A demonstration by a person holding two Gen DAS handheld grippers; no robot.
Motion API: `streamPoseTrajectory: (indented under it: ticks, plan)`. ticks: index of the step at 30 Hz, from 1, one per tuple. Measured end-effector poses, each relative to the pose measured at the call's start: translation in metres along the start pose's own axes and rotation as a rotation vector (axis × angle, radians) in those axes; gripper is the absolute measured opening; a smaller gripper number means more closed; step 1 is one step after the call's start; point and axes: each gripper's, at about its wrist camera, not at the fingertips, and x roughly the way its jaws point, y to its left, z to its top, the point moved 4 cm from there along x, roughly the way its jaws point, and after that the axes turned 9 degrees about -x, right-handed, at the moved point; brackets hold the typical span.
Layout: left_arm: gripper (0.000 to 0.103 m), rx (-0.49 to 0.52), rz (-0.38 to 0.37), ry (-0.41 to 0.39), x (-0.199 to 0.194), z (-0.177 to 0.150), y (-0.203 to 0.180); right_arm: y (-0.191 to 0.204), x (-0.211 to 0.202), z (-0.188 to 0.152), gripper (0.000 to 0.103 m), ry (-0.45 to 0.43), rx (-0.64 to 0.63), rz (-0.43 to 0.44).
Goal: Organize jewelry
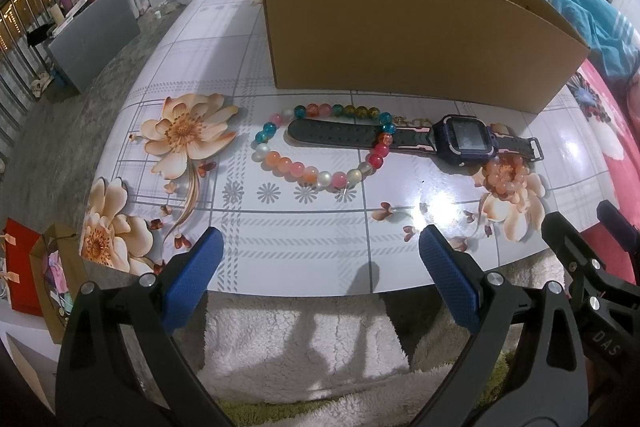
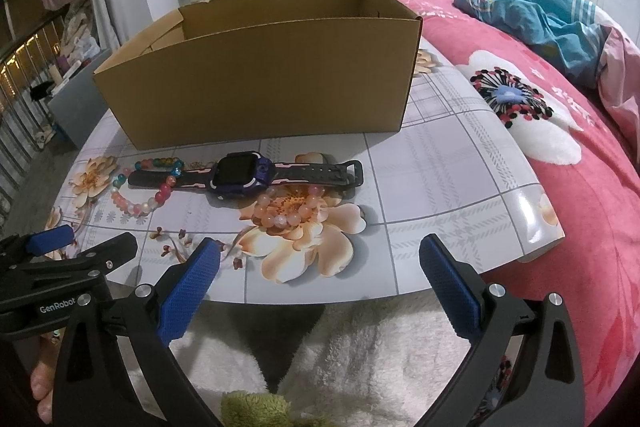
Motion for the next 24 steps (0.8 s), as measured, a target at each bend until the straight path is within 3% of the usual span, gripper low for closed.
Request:
streamPoseTrajectory:
  ticks: [24]
  plan:
    - [0.095, -0.001, 0.000, 0.000, 0.0001, 0.0014, 0.0007, 0.0016, -0.0025, 0.0014, 0.097, -0.005, -0.006, -0.004]
